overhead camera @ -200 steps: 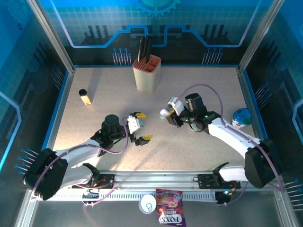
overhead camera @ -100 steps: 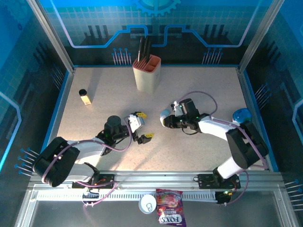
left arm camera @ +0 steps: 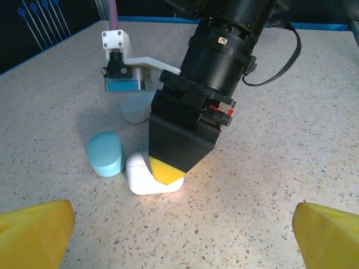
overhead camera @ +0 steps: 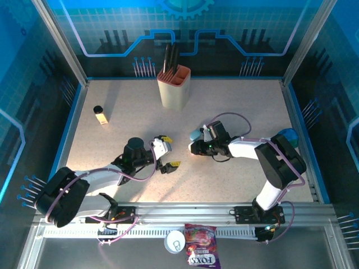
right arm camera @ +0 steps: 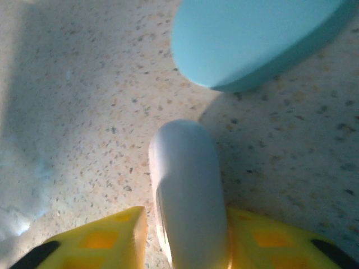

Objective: Insert wireless bluetooth earbuds into charging case

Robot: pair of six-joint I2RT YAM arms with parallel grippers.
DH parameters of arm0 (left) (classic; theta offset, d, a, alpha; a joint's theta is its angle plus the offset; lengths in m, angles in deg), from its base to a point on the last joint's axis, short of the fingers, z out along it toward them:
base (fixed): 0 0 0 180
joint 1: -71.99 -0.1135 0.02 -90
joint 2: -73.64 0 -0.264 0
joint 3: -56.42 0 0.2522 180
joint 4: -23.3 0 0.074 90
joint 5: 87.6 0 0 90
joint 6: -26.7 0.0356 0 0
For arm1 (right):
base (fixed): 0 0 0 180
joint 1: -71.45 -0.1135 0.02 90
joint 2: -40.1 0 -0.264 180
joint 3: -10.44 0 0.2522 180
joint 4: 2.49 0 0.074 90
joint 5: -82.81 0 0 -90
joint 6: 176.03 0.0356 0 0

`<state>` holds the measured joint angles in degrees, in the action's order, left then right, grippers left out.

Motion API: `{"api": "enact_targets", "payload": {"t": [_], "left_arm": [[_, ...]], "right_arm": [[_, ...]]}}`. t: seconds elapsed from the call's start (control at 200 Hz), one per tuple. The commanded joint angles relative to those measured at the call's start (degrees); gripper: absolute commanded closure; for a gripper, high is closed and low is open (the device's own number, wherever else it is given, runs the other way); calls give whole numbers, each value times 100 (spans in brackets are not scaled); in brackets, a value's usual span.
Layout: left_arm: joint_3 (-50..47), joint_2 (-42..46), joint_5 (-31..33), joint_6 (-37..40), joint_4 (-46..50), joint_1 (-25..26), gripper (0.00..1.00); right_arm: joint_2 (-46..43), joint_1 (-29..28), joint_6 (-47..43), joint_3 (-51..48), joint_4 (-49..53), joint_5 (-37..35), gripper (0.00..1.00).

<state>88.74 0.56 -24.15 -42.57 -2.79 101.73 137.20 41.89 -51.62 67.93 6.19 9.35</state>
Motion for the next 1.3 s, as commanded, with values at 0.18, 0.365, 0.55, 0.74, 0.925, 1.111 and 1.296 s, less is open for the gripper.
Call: {"api": "enact_targets", "payload": {"t": [0.18,0.365,0.55,0.74,0.925,1.111,1.296], "left_arm": [[573,673,1848,-932,956,-117,1],[649,1401,3056,-1151,1554,-474,1],[509,1586,3271,-1426,1432,-1109,1],[296,1273,3374,-1659,1130,-1692,1],[54,812,3282,-1791,643,-2133,1],[-74,75,3052,-2019,-155,-2467,1],[214,-348,2892,-2033,-186,-2649,1]], "right_arm": [[-1153,226,-1372,351,1041,-991,23],[-2264,657,-2333,350,1469,-1769,7],[-3181,1162,-3124,212,1126,-2501,0],[-3587,1693,-3447,-386,60,-2950,0],[-3272,1996,-3805,-1316,-1358,-3096,0],[-2565,2357,-3760,-2255,-3497,-2467,0],[-1682,2743,-3380,-2331,-4357,-1853,0]]}}
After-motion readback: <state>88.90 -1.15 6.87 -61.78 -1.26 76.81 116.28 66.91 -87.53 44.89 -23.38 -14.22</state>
